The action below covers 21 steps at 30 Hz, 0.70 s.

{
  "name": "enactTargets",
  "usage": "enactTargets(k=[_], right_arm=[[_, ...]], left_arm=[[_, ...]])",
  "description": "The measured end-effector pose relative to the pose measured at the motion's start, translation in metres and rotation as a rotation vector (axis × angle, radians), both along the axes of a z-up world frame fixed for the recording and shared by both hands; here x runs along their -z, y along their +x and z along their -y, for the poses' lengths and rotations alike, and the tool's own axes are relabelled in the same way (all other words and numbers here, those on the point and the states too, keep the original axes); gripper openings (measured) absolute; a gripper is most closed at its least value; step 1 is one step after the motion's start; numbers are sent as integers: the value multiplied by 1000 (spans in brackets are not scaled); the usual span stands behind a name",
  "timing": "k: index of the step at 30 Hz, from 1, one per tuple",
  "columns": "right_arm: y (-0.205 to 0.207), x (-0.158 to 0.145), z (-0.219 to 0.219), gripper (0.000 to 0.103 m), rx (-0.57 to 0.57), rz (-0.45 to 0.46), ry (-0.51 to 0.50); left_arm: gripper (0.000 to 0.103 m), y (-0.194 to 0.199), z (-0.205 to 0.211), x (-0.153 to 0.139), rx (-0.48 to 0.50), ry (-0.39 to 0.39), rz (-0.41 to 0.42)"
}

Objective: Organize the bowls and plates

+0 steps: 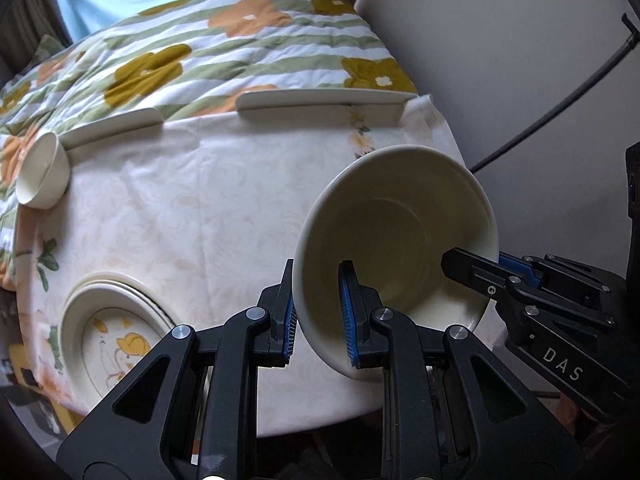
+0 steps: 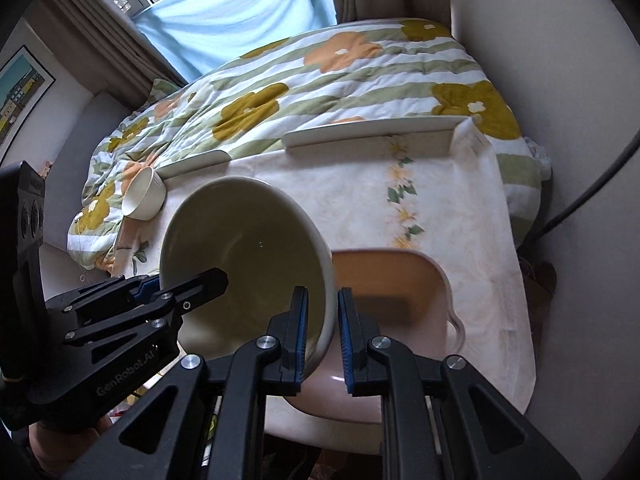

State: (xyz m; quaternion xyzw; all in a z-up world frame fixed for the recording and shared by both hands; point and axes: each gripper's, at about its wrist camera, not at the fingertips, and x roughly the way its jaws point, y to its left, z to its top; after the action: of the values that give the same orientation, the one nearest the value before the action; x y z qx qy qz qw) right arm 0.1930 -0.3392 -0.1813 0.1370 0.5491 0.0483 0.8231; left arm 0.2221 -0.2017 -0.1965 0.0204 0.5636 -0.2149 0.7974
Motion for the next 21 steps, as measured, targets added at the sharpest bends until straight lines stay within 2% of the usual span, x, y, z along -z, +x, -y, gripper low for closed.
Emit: enactTargets(k=[8,17,21], right_arm=[[-30,26,30,14,154,-57,33],[-33,57,39,14,222,-131,46],[-35,69,42,14,249,-152,46]], left_arm=[[17,-6,35,27,135,38,-75],[17,2,53,60,241,101,-132],[17,5,61,69,271,133,-124]])
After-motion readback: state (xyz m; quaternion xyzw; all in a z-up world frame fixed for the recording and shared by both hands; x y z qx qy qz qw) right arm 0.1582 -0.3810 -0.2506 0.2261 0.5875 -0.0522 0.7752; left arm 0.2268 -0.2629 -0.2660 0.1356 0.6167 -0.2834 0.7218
